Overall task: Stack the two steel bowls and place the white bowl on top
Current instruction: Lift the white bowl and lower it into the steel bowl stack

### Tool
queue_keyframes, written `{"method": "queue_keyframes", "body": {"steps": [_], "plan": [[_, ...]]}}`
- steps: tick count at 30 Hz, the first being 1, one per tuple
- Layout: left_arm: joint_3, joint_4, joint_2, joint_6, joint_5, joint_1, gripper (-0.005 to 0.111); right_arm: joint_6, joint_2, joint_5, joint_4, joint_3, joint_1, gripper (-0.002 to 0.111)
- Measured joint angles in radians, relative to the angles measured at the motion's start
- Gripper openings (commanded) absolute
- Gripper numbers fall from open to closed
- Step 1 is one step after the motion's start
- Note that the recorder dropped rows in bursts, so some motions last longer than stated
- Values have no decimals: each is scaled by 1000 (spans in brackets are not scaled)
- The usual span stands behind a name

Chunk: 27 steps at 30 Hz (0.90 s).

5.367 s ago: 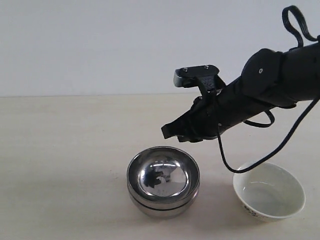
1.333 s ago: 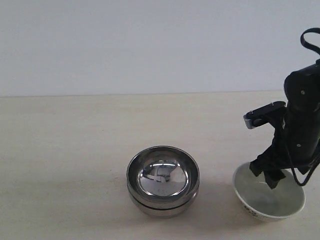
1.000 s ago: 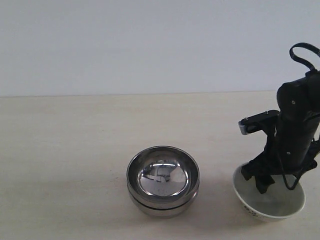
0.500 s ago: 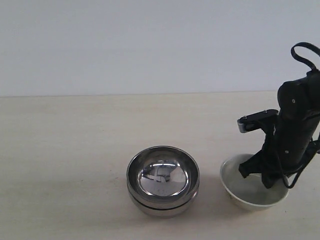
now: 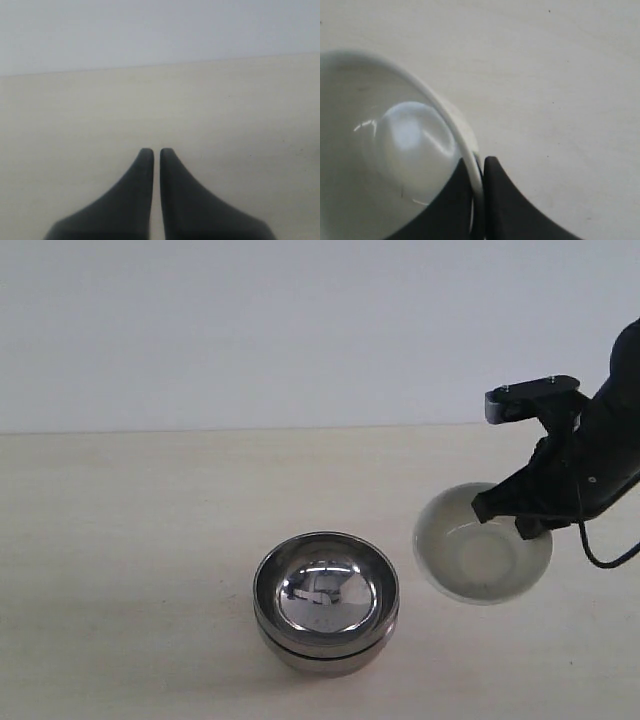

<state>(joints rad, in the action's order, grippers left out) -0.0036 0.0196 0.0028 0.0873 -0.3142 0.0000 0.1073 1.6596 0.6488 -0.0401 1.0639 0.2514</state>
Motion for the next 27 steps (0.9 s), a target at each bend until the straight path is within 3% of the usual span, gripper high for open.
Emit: {"method": "queue_keyframes", "body": {"steps": [4, 7, 10, 16, 27], "plan": [[0, 0, 0, 0, 0, 0, 4, 144, -64, -9, -192, 0, 0, 0], [0, 0, 0, 0, 0, 0, 4, 364, -110, 9, -490, 0, 0, 0], [0, 0, 0, 0, 0, 0, 4, 498, -109, 61, -669, 0, 41, 0], [0, 0, 0, 0, 0, 0, 4, 519, -11, -22, -699, -2, 182, 0], [0, 0, 0, 0, 0, 0, 4, 499, 74, -126, -701, -2, 187, 0]]}}
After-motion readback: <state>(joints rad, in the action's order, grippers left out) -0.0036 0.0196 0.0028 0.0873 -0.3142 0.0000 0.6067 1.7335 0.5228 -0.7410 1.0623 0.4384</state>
